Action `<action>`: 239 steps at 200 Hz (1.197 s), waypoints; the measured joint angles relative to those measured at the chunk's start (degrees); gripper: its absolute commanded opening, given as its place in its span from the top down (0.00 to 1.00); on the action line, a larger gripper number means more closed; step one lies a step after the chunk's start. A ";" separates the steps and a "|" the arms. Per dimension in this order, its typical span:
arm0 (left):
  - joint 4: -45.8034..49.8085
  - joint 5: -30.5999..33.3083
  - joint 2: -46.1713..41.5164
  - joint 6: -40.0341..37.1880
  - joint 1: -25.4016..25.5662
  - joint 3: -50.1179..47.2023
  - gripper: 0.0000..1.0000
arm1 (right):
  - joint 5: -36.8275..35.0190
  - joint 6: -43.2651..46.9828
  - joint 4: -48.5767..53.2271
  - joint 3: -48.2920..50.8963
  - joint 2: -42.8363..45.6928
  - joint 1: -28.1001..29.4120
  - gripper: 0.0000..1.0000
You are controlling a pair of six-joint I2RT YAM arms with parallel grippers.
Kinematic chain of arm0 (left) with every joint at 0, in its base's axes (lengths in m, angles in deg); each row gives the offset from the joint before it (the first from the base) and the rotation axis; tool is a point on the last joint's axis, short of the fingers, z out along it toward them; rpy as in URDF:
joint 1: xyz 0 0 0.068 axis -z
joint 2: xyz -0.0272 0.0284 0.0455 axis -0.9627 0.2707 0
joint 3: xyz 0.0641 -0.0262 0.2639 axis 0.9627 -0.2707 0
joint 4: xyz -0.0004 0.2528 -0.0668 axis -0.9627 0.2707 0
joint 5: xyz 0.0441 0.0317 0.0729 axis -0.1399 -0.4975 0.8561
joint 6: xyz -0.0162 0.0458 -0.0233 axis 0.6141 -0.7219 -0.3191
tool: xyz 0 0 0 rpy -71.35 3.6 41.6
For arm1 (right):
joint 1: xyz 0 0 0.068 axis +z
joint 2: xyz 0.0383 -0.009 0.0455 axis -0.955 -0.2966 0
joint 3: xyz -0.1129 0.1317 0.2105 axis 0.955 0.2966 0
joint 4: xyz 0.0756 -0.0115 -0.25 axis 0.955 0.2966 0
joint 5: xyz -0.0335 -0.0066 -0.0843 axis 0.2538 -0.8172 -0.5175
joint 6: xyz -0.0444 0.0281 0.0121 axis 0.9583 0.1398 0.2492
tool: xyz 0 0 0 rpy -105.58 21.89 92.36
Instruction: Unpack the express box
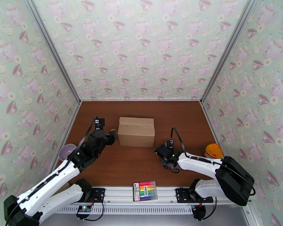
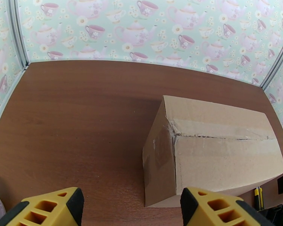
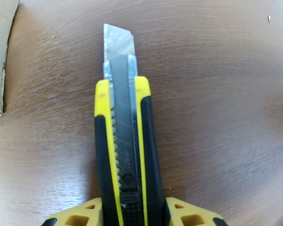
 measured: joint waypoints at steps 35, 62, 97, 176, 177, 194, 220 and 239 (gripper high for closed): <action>0.17 -0.92 0.00 -0.46 0.00 1.57 0.26 | -0.09 0.96 2.01 -0.46 0.66 -0.02 0.69; 0.37 -2.82 0.35 -0.83 0.00 3.39 0.27 | -1.07 2.78 6.10 -3.74 2.14 -0.02 0.69; 1.07 -8.31 2.56 -1.29 0.11 6.95 0.29 | -2.99 5.77 9.90 -8.46 7.85 -0.02 0.70; -0.59 -28.94 12.02 2.34 0.37 18.95 0.31 | -4.94 16.63 15.65 -20.59 19.17 -0.02 0.69; -0.63 -29.09 12.13 2.38 0.39 19.08 0.31 | -4.94 16.79 15.67 -20.87 19.21 -0.02 0.68; -3.54 -33.88 15.50 4.50 0.66 21.59 0.31 | -4.94 19.74 15.67 -23.91 19.17 -0.02 0.68; -9.20 -40.89 20.81 8.15 1.51 24.09 0.30 | -4.87 23.91 15.39 -27.74 18.58 -0.02 0.69; -12.79 -45.09 25.00 10.43 2.21 26.01 0.30 | -4.70 26.36 14.56 -29.57 17.42 -0.02 0.68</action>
